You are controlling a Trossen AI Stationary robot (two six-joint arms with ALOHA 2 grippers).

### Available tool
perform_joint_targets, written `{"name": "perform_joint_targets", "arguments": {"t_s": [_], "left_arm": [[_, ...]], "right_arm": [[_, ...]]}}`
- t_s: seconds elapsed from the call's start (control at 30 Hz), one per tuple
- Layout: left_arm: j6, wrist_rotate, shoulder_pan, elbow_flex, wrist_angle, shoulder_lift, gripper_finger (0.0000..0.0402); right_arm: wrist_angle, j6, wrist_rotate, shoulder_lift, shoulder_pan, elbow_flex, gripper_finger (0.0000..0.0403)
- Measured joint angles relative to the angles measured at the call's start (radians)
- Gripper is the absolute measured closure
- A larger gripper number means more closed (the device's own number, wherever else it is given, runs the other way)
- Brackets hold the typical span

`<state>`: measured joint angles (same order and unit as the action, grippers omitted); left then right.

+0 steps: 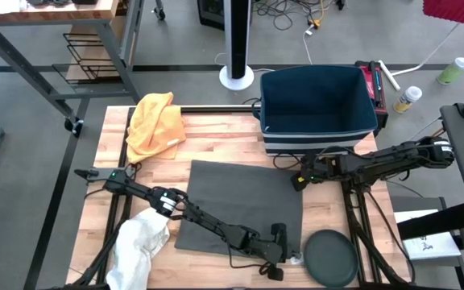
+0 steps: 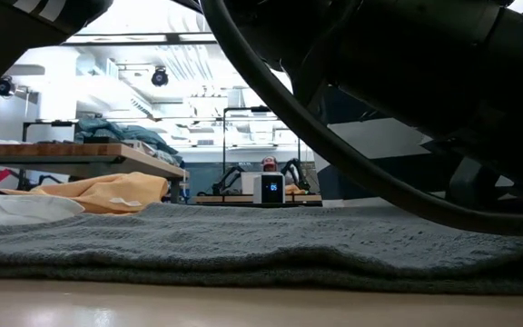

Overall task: Fold kitchen towel into neat rectangle
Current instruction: Fold the gray towel

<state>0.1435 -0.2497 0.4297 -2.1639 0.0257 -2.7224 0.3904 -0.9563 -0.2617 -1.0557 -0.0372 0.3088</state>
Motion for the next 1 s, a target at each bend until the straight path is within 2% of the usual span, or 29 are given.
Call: {"name": "perform_joint_targets", "arguments": {"t_s": [0.17, 0.47, 0.63, 0.83, 1.0], "left_arm": [[0.001, -0.001, 0.000, 0.000, 0.000, 0.000, 0.0395], [0.018, -0.004, 0.001, 0.000, 0.002, 0.000, 0.0395], [0.030, -0.006, 0.003, 0.000, 0.003, 0.000, 0.0395], [0.028, -0.022, 0.013, 0.002, 0.007, 0.006, 0.0396], [0.019, -0.022, 0.014, 0.003, 0.031, 0.011, 0.0397]], "right_arm": [[0.000, 0.014, -0.007, -0.001, -0.001, -0.001, 0.0273], [-0.031, 0.032, 0.002, -0.002, 0.000, -0.004, 0.0393], [-0.011, 0.055, 0.017, 0.000, 0.000, 0.019, 0.0395], [0.253, 0.065, 0.015, 0.029, 0.000, 0.127, 0.0399], [0.291, 0.071, 0.016, 0.048, 0.013, 0.189, 0.0399]]}}
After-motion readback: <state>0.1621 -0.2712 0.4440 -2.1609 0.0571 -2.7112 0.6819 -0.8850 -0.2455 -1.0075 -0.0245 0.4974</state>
